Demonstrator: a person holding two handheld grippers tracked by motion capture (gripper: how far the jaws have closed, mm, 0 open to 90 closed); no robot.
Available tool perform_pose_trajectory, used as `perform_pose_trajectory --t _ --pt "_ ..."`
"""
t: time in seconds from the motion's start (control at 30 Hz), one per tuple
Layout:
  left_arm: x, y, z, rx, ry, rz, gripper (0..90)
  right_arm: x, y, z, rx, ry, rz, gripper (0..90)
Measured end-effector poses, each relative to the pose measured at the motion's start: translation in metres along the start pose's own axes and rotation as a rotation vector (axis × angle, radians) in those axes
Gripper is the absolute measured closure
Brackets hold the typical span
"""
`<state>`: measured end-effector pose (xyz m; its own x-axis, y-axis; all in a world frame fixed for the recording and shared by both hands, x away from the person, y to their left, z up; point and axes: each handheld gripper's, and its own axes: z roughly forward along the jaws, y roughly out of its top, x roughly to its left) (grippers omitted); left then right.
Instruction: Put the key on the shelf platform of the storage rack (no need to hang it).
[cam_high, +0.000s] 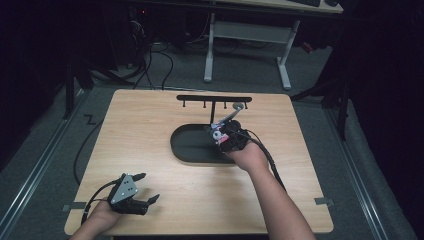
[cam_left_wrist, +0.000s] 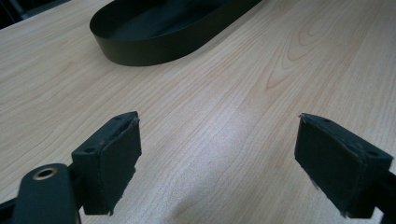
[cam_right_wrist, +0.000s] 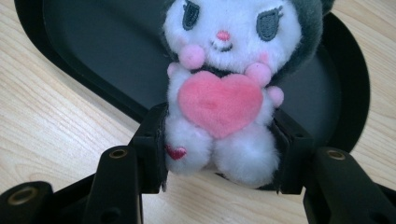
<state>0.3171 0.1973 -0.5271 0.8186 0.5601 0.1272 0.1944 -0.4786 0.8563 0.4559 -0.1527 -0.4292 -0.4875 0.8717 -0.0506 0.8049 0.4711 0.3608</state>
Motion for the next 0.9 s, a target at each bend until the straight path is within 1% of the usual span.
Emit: perform_pose_trajectory --t 0.1,0.13,0.17,0.2,0.23,0.27,0.3,0.33,0.43,0.53,0.57,0.63,0.83,0.9 --pt "0.0 0.0 0.0 0.0 0.0 0.001 15.5 0.001 0.002 0.003 0.002 0.001 -0.002 48.1" --pt "0.0 0.0 0.0 0.0 0.0 0.002 15.5 0.003 0.003 0.005 0.012 0.003 0.014 48.1" --pt "0.0 0.0 0.0 0.0 0.0 0.002 15.5 0.003 0.003 0.005 0.012 0.003 0.014 48.1" --pt "0.0 0.0 0.0 0.0 -0.002 0.001 15.5 0.004 0.005 0.009 0.007 0.005 -0.005 48.1" --pt "0.0 0.0 0.0 0.0 -0.002 0.001 15.5 0.004 0.005 0.009 0.007 0.005 -0.005 48.1" --pt "0.0 0.0 0.0 0.0 -0.002 0.002 15.5 0.005 0.006 0.009 0.013 0.005 0.015 48.0" --pt "0.0 0.0 0.0 0.0 -0.002 0.002 15.5 0.005 0.008 0.011 0.01 0.007 -0.004 48.1" --pt "0.0 0.0 0.0 -0.001 -0.003 0.002 15.5 0.005 0.009 0.013 0.004 0.011 -0.009 48.0" --pt "0.0 0.0 0.0 -0.003 -0.002 0.0 15.5 0.008 0.014 0.018 0.006 0.011 -0.004 48.1" --pt "0.0 0.0 0.0 -0.002 -0.003 0.0 15.5 0.009 0.017 0.021 0.008 0.013 -0.009 48.0" --pt "0.0 0.0 0.0 -0.002 -0.002 -0.001 15.5 0.01 0.017 0.023 0.009 0.017 -0.011 48.0" --pt "0.0 0.0 0.0 -0.002 -0.002 0.004 15.5 0.01 0.016 0.026 0.016 0.011 -0.019 48.0" --pt "0.0 0.0 0.0 -0.001 -0.001 0.007 15.5 0.008 0.011 0.033 0.025 0.018 -0.005 48.0" --pt "0.0 0.0 0.0 -0.001 -0.001 0.005 15.5 0.007 0.01 0.033 0.03 0.008 -0.011 48.0"
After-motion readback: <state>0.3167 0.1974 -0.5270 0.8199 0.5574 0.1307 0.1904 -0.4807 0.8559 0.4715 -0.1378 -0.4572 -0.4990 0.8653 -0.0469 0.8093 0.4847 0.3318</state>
